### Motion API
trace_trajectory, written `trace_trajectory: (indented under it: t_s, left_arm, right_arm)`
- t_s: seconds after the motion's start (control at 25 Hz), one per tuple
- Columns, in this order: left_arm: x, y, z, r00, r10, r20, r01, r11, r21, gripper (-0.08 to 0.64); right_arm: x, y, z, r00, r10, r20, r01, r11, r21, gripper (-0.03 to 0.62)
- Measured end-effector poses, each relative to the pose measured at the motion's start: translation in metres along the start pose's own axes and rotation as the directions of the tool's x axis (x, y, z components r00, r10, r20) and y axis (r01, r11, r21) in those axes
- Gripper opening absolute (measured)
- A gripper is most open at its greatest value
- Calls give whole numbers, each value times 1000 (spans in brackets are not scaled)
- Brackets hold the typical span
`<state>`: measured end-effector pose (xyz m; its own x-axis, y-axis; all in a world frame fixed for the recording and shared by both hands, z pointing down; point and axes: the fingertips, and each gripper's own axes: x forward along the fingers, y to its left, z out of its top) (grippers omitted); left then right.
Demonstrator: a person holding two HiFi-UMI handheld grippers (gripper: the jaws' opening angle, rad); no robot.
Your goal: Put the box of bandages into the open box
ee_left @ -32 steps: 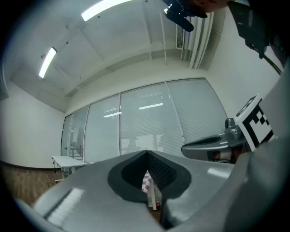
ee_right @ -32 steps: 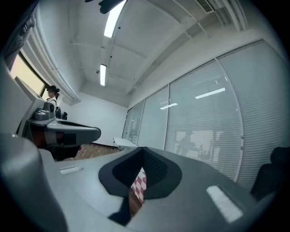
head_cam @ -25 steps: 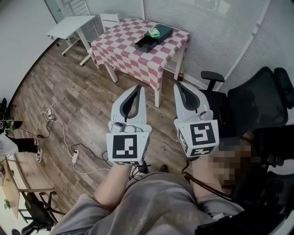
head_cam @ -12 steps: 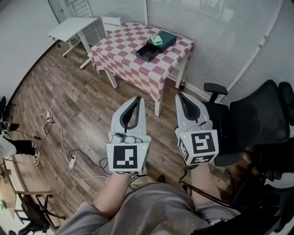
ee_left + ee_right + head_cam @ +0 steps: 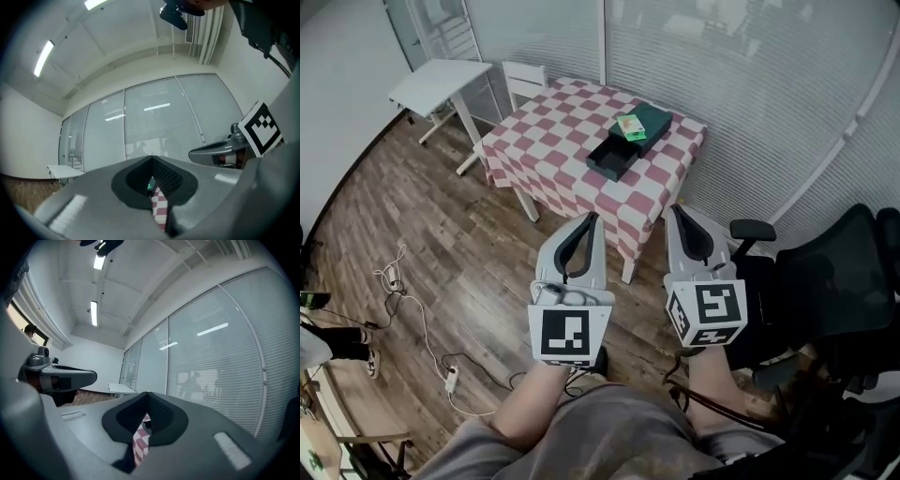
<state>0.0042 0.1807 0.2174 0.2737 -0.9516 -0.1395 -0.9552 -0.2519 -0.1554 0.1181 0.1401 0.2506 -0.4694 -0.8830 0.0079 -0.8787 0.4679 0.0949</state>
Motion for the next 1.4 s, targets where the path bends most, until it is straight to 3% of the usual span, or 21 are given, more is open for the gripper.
trace_trajectory:
  t_s: [0.32, 0.52, 0.92, 1.4]
  left_arm:
    - [57, 52, -16, 998, -55, 15, 55, 998, -16, 0]
    - [85, 63, -36, 997, -70, -8, 70, 996, -48, 0]
    - [170, 68, -82, 992, -103, -67, 100, 994, -43, 0]
    - [316, 87, -102, 991, -93, -92, 91, 996, -23, 0]
  right_arm:
    - [74, 2, 10, 999, -51, 5, 51, 998, -20, 28]
    - [98, -8, -2, 997, -69, -32, 68, 997, -39, 28]
    - [171, -61, -44, 992, -84, -91, 84, 996, -2, 28]
    - [300, -142, -65, 992, -40, -118, 45, 998, 36, 28]
